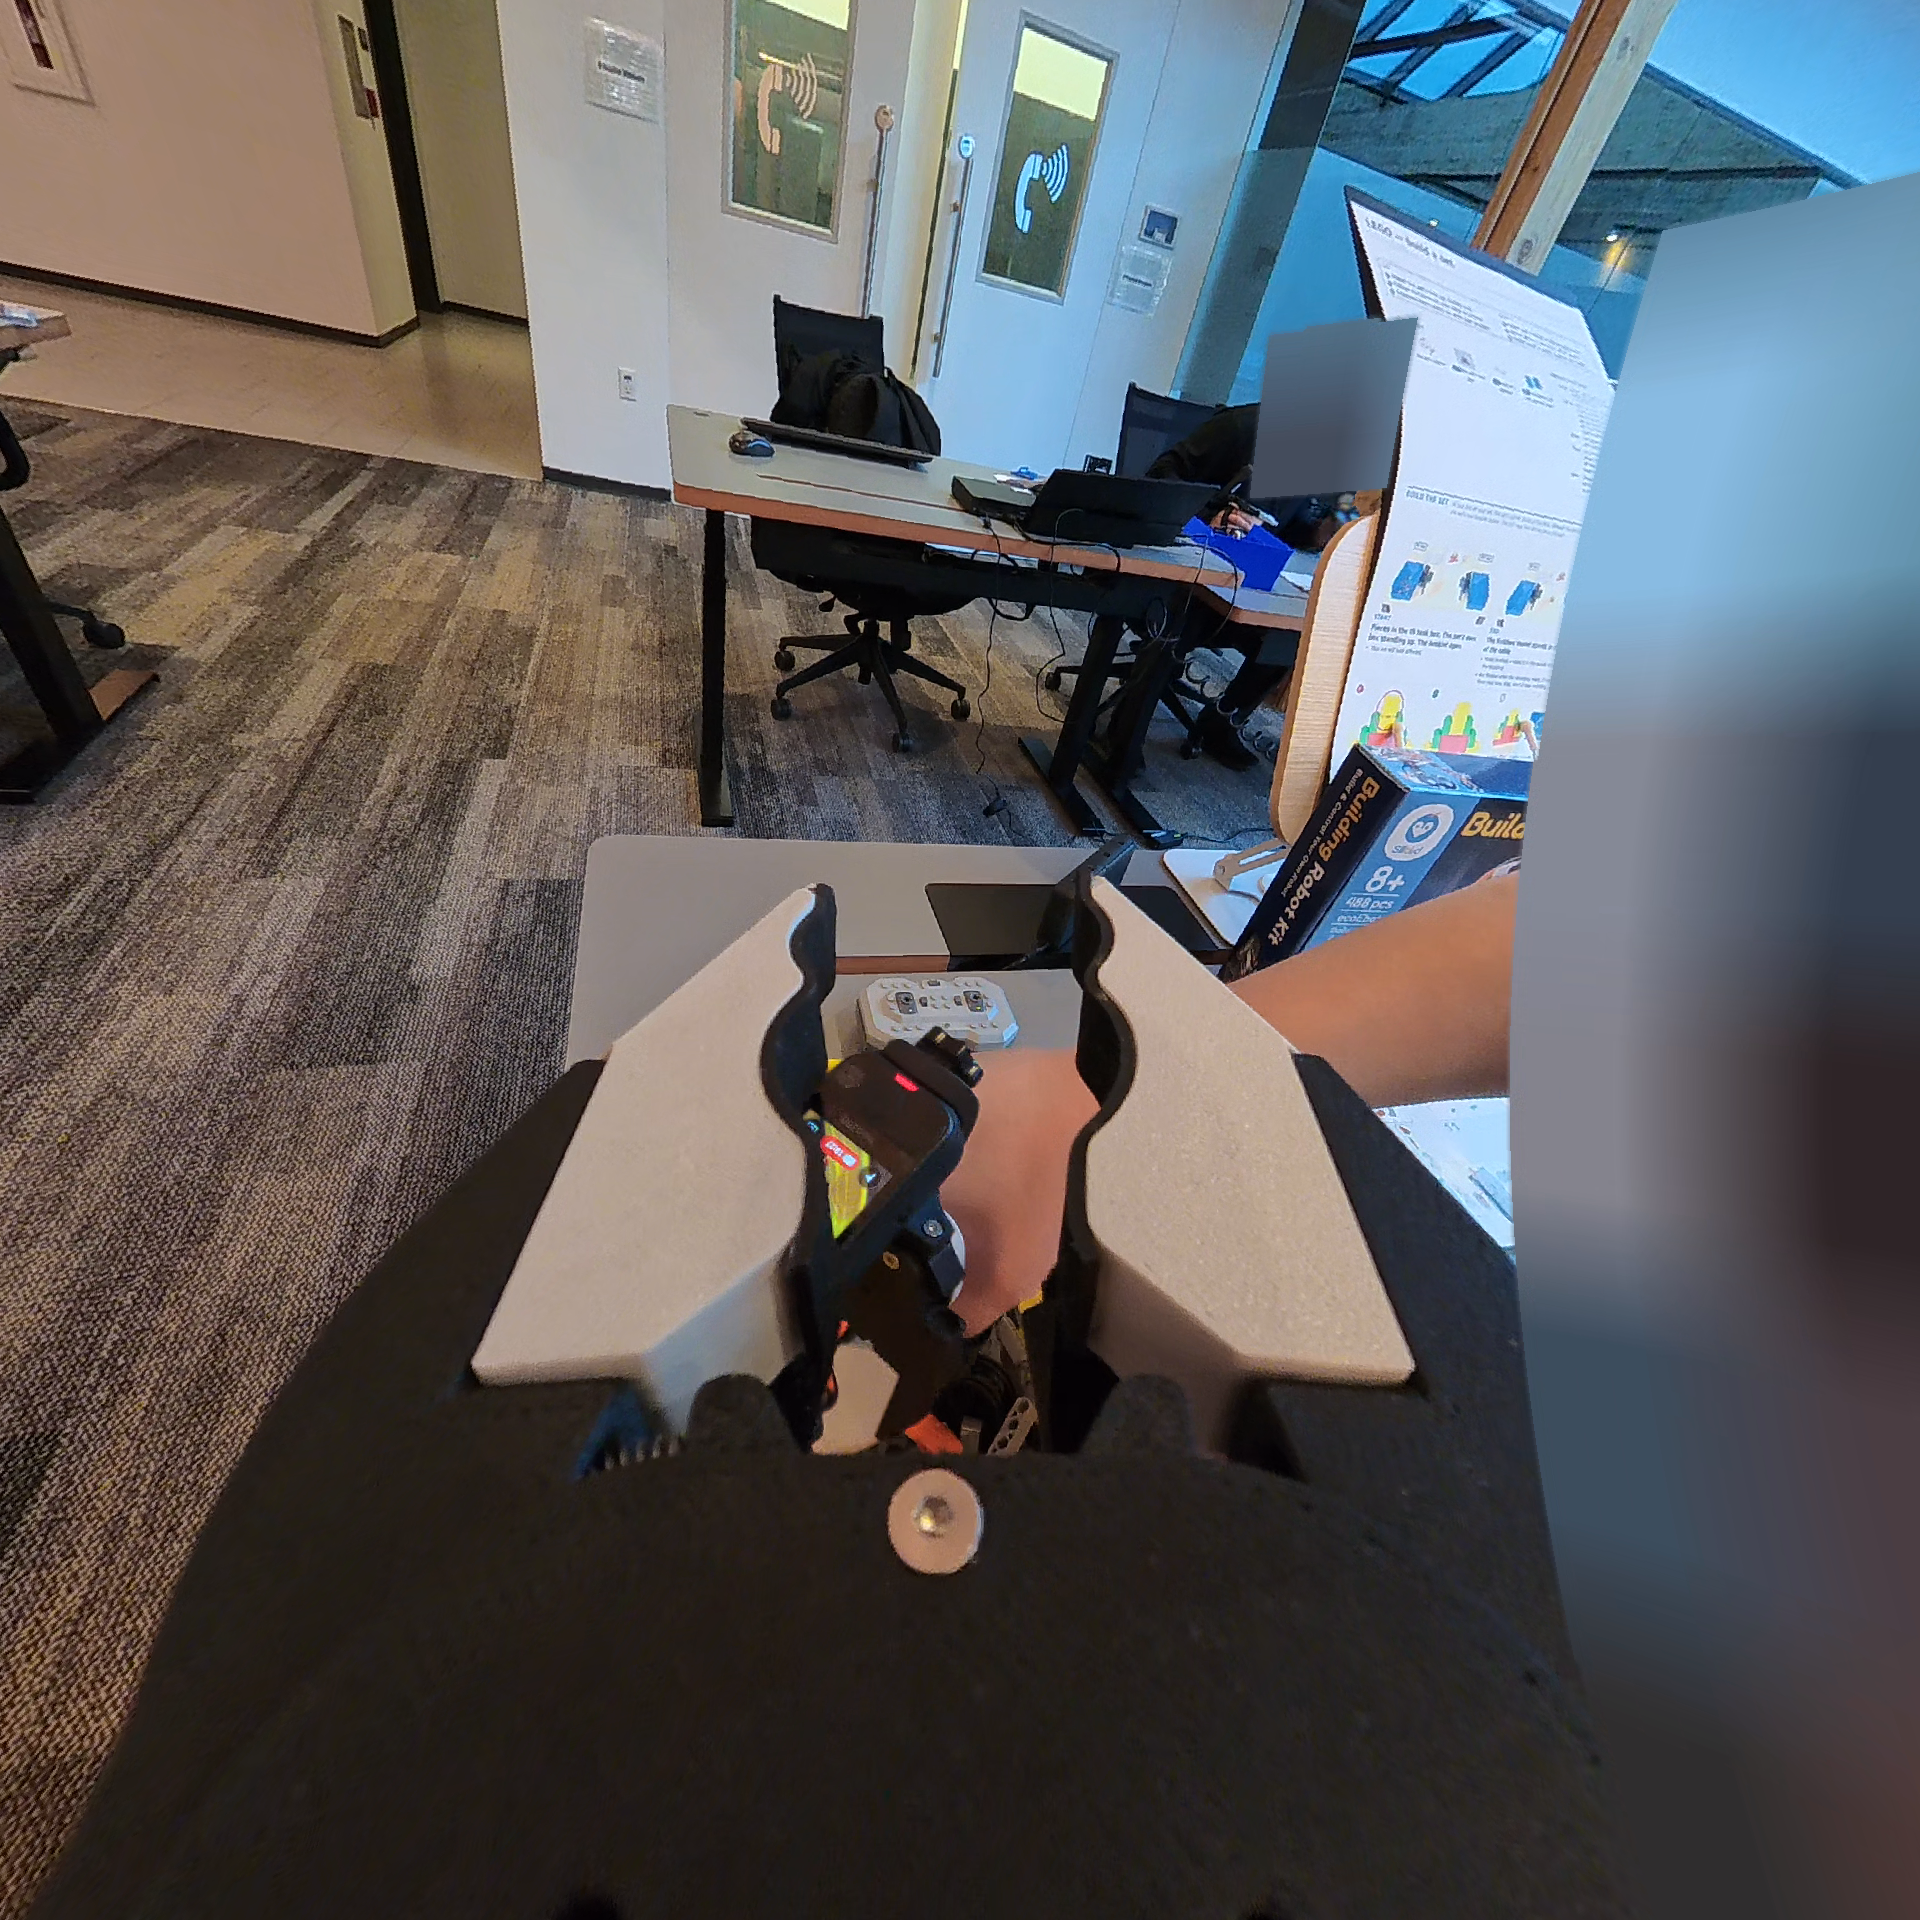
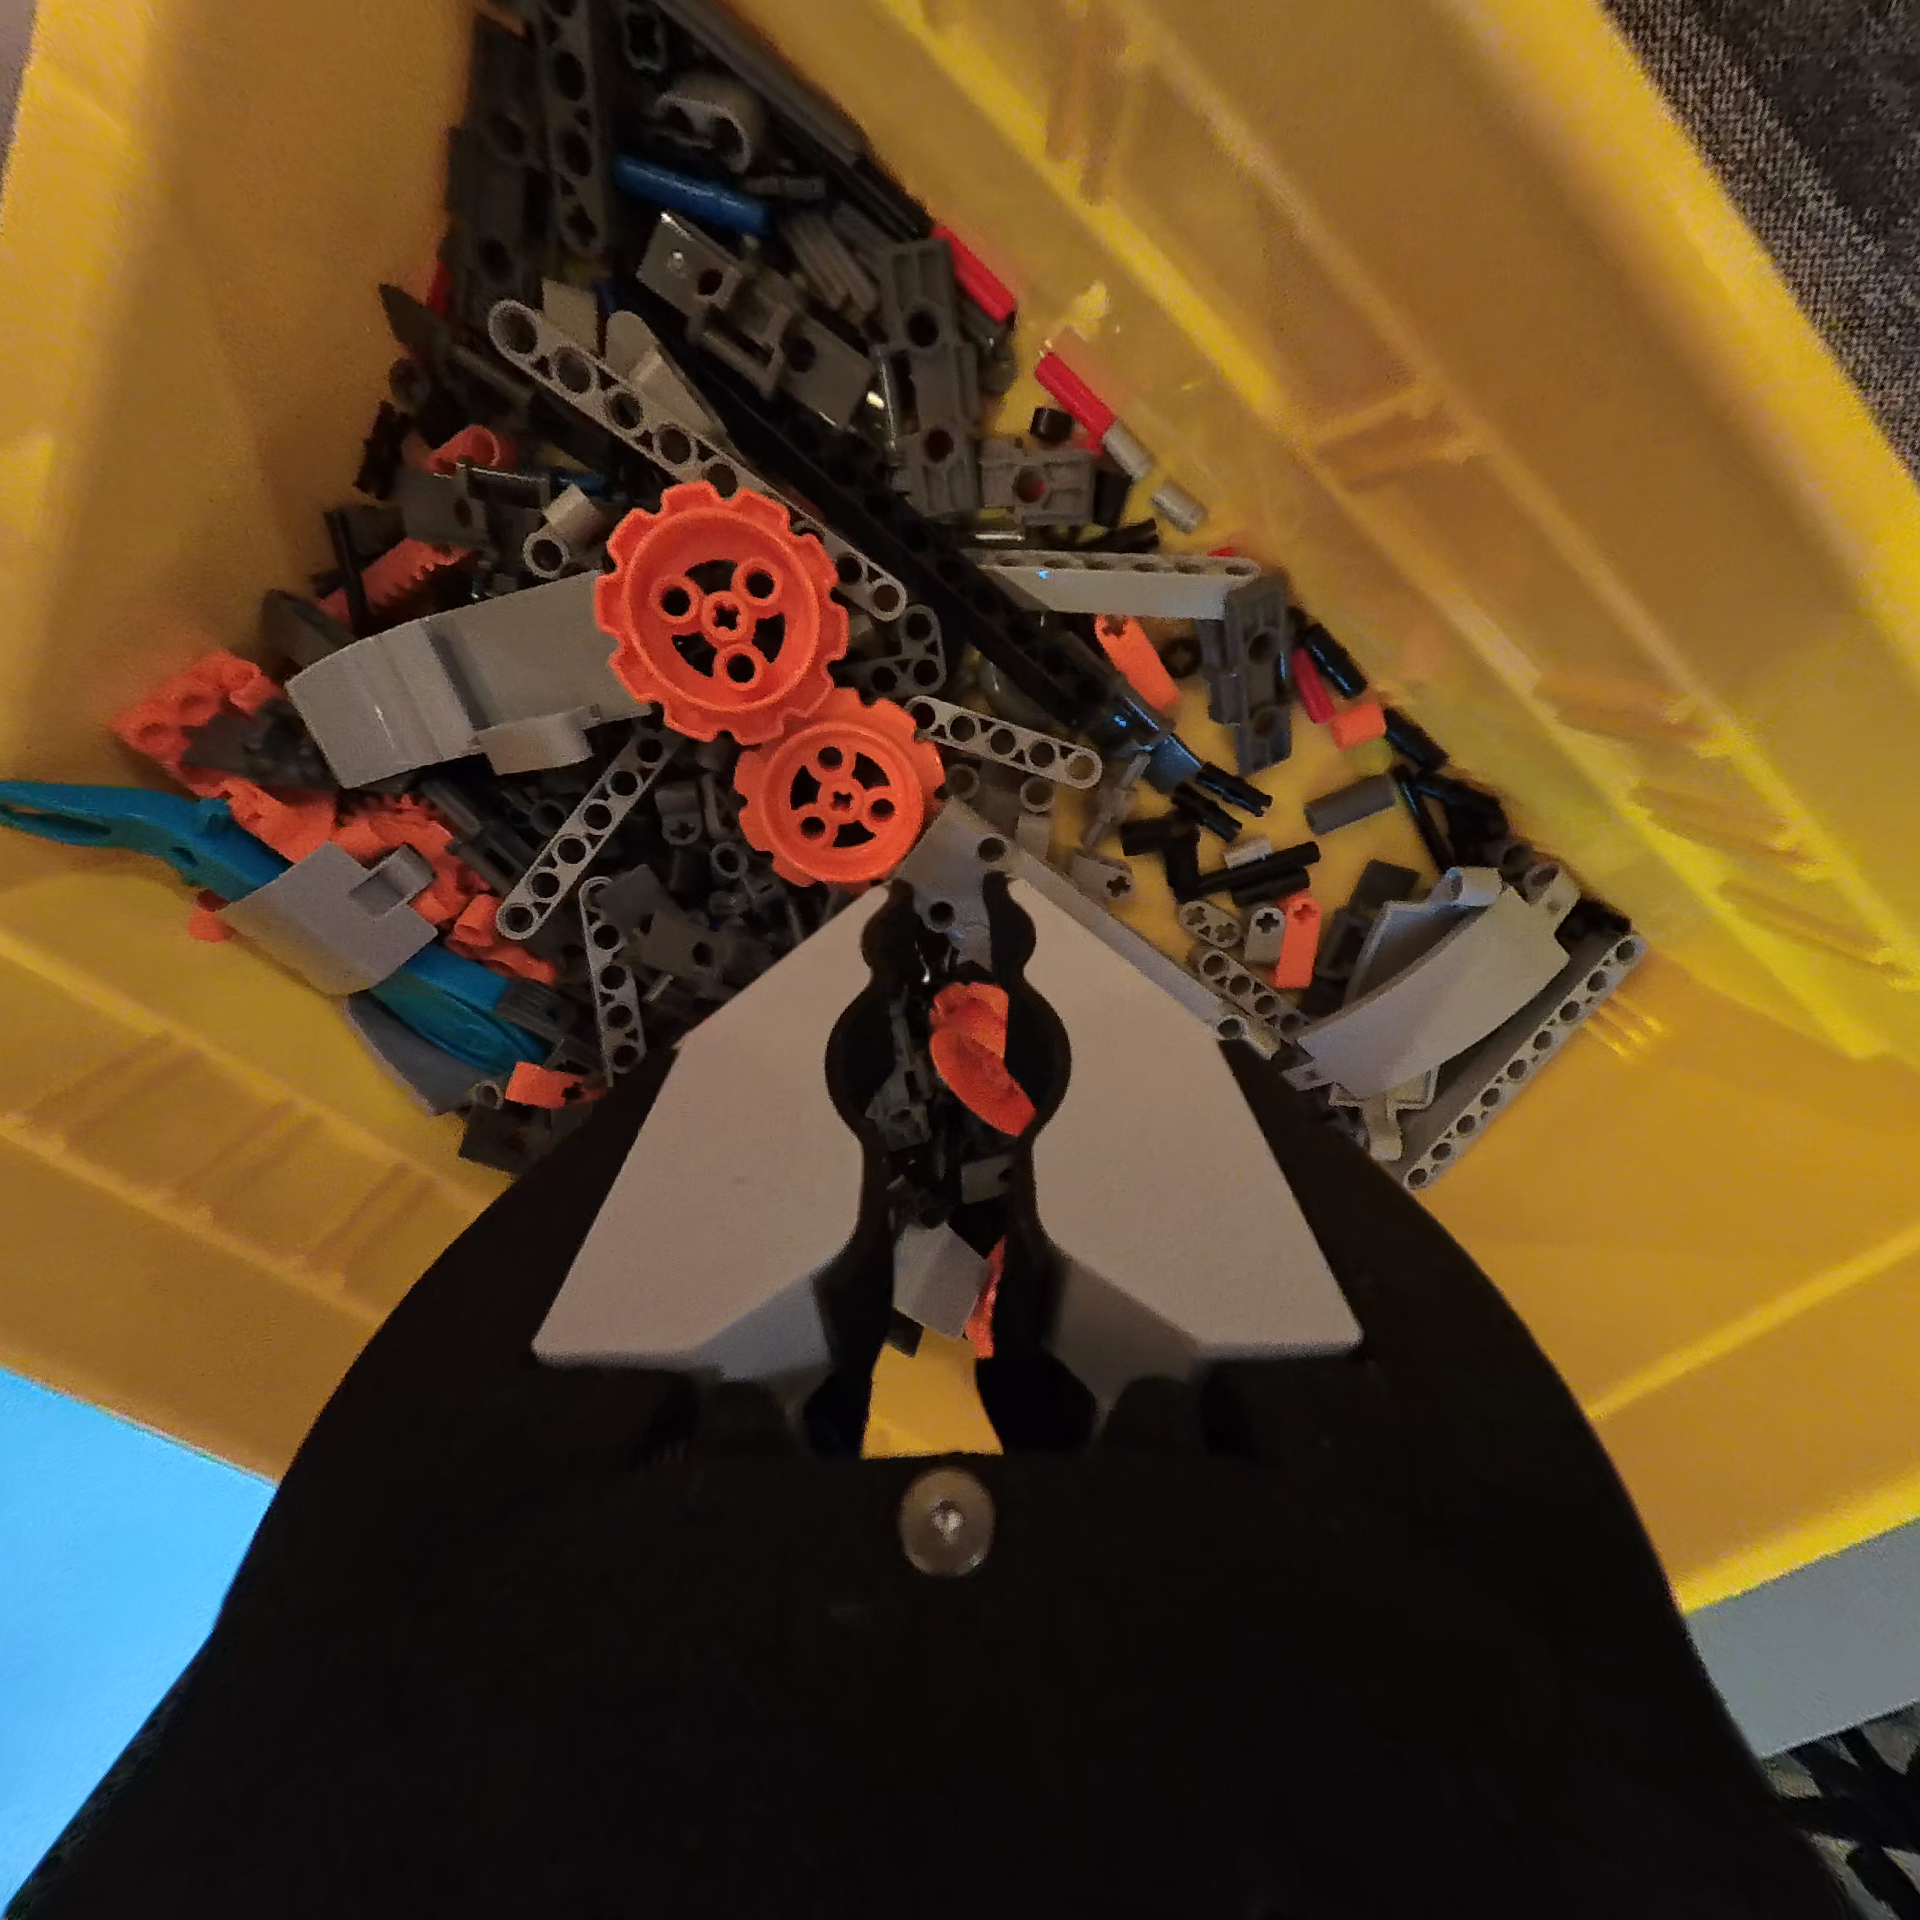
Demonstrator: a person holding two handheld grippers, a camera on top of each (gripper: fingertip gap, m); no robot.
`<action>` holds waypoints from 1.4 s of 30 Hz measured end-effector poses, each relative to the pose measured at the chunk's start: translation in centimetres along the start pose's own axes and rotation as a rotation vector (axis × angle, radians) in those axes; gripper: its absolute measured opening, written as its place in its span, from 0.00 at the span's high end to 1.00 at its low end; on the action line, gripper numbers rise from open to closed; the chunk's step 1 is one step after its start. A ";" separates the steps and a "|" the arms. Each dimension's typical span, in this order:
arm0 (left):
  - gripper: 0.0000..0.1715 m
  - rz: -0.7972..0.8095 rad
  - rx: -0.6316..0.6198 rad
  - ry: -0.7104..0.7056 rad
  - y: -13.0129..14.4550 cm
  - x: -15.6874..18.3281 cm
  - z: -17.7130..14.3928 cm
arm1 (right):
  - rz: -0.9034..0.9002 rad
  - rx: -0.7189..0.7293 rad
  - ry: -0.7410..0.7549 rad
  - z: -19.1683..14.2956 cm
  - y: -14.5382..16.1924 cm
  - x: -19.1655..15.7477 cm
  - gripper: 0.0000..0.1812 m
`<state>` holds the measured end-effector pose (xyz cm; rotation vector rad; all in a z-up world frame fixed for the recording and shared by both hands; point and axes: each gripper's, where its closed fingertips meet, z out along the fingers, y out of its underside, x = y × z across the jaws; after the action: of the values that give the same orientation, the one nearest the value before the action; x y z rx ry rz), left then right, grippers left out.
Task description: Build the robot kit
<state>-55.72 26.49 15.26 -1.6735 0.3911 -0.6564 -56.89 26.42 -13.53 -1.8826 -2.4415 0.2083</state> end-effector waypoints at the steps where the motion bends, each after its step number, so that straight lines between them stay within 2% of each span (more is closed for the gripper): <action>1: 0.75 0.001 -0.001 0.000 0.0 0.0 0.0 | 0.001 0.012 0.001 -0.1 -0.2 0.0 0.91; 6: 0.74 0.002 -0.002 0.002 0.0 0.1 0.0 | 0.014 0.034 0.042 -1.1 0.0 1.0 0.89; 18: 0.74 -0.002 0.004 0.016 -0.1 0.2 -0.2 | 0.084 -0.011 0.090 -2.7 3.4 2.9 0.86; 32: 0.74 0.008 -0.011 0.023 0.2 0.6 0.0 | 0.034 0.051 0.126 -3.4 2.7 3.2 0.88; 39: 0.74 0.011 -0.019 0.022 0.3 0.6 0.2 | 0.016 -0.039 0.115 -2.7 3.9 3.5 0.88; 42: 0.74 0.012 -0.021 0.023 0.4 0.6 0.2 | 0.009 -0.029 0.096 -2.8 3.8 3.1 0.88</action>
<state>-55.07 26.22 15.02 -1.6835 0.4252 -0.6656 -53.66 30.59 -11.41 -1.8694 -2.3863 0.0809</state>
